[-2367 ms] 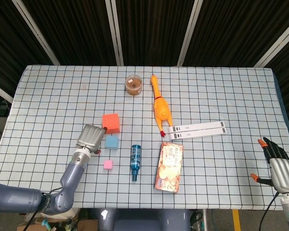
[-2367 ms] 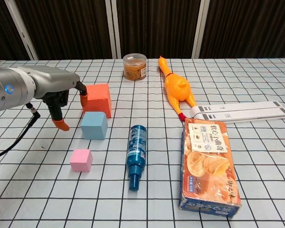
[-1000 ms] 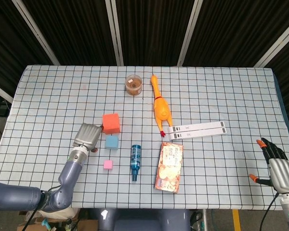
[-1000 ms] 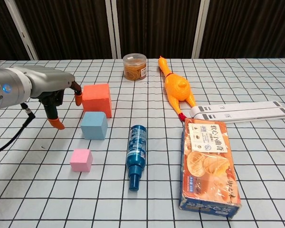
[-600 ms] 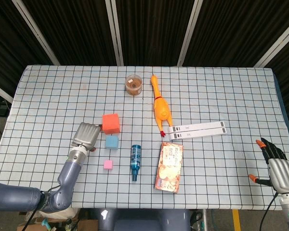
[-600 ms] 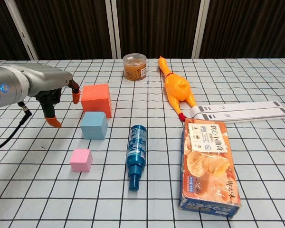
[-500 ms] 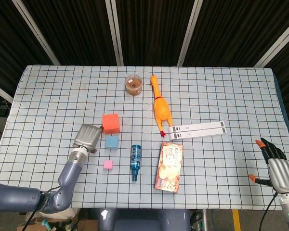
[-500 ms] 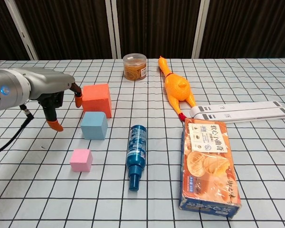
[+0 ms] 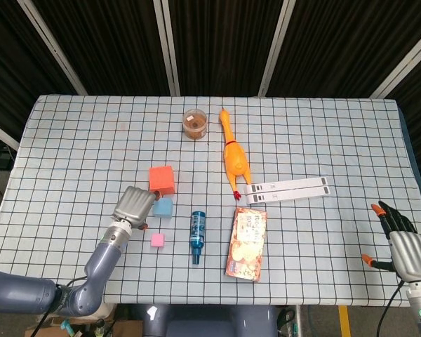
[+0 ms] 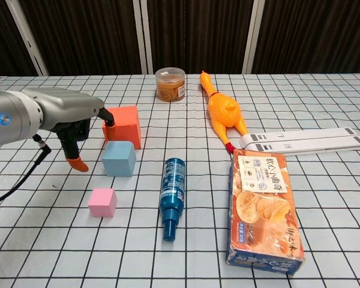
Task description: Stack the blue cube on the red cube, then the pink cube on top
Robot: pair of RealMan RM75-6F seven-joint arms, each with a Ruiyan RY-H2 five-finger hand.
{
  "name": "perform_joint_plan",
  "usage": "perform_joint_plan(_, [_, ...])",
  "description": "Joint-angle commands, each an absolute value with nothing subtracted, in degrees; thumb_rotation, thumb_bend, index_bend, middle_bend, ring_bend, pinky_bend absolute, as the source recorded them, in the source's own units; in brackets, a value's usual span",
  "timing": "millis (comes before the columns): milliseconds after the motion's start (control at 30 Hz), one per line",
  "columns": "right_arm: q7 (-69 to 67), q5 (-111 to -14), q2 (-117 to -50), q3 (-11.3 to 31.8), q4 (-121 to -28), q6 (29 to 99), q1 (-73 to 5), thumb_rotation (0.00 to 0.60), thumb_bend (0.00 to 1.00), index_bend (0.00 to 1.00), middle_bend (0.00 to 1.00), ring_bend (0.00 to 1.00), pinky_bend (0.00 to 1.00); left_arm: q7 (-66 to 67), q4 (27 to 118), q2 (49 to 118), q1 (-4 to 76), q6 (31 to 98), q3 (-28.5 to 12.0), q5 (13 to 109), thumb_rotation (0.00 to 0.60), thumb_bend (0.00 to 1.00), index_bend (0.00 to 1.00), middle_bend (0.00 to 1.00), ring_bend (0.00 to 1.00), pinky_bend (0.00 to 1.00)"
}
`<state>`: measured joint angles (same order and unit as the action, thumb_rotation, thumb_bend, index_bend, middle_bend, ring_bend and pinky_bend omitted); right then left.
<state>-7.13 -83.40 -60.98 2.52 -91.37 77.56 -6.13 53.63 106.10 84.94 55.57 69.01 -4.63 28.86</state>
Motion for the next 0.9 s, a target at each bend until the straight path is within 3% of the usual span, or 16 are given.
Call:
perform_joint_plan(33, [-7.3,-83.4,-60.9,2.5,-91.4,77.6,-6.1,0.600,0.04,0.03,0.04,0.07,0.13,53.2,105.4,85.6,55.5,69.4,-4.8,29.2,0.600,0.12,0.30,0.96,0.83,0.83])
perform_joint_plan(900, [-9.0,-83.6,-60.7,2.3,-91.0,77.1,-6.2,0.600,0.04,0.03,0.04,0.07,0.13,54.2,100.3,90.9,55.0,71.2,-5.8,29.6,0.600,0.12,0.29,0.96,0.83,0.83])
